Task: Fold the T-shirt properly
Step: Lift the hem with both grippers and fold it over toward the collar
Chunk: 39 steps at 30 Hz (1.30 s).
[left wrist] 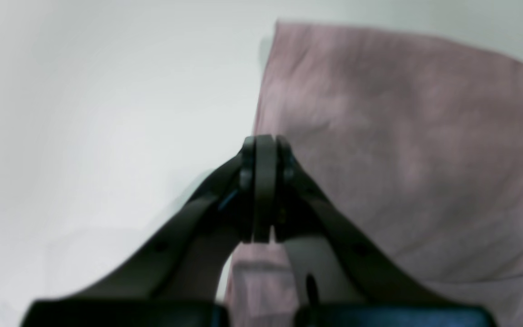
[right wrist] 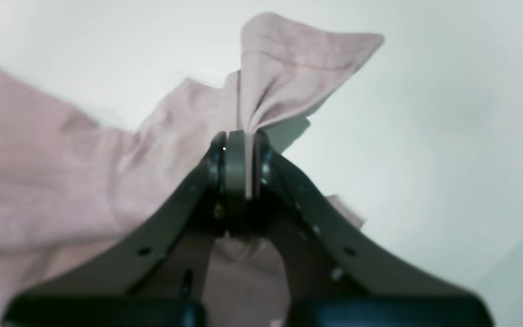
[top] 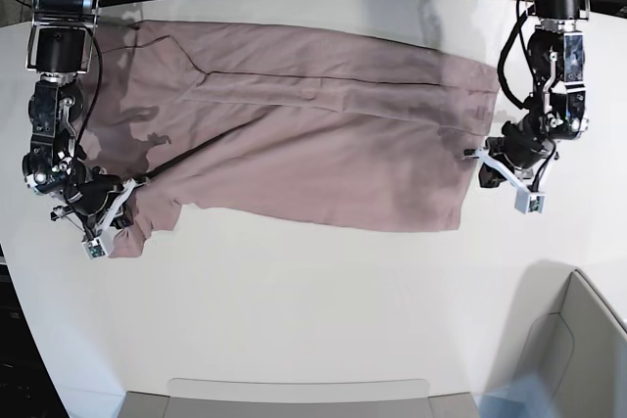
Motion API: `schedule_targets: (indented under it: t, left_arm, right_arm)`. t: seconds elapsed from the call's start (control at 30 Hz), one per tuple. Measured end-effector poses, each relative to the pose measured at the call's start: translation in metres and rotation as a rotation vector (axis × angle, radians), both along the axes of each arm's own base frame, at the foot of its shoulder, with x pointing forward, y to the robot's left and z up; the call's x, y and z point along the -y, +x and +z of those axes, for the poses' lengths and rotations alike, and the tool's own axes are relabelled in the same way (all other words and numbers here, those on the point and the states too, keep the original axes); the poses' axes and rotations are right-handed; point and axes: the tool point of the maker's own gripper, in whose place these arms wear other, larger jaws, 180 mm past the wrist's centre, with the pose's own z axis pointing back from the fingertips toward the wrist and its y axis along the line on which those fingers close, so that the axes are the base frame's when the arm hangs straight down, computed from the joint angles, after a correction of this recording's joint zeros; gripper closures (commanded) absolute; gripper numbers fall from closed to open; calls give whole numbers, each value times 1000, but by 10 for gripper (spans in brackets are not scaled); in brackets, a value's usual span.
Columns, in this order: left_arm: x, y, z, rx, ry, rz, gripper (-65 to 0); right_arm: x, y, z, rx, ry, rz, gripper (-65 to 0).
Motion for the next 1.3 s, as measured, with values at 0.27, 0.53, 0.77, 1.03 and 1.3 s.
schedule_targets:
  t: [0.27,0.53,0.77,1.03,1.3]
  left_arm:
    - [-19,-4,2,6,-1,62,-38]
    - [26,55,28,81,-1,-74,-205]
    - [38,71,-17,-67,51,-130,-206]
    - [28,81,-19,-66,65,-107,-207]
    - [38,93,-28,-83,96,-144,-207]
  right_arm:
    - [11,-5,12,2,-13,-36,0]
    - [3,-3,-8,-50,33,-55,0]
    - [-5,-4,-14,-59,56,-53,0]
    - [-2,-2,-12,-55,48,-55,0]
    - [-3,-3,-13,-57,49,-55,0]
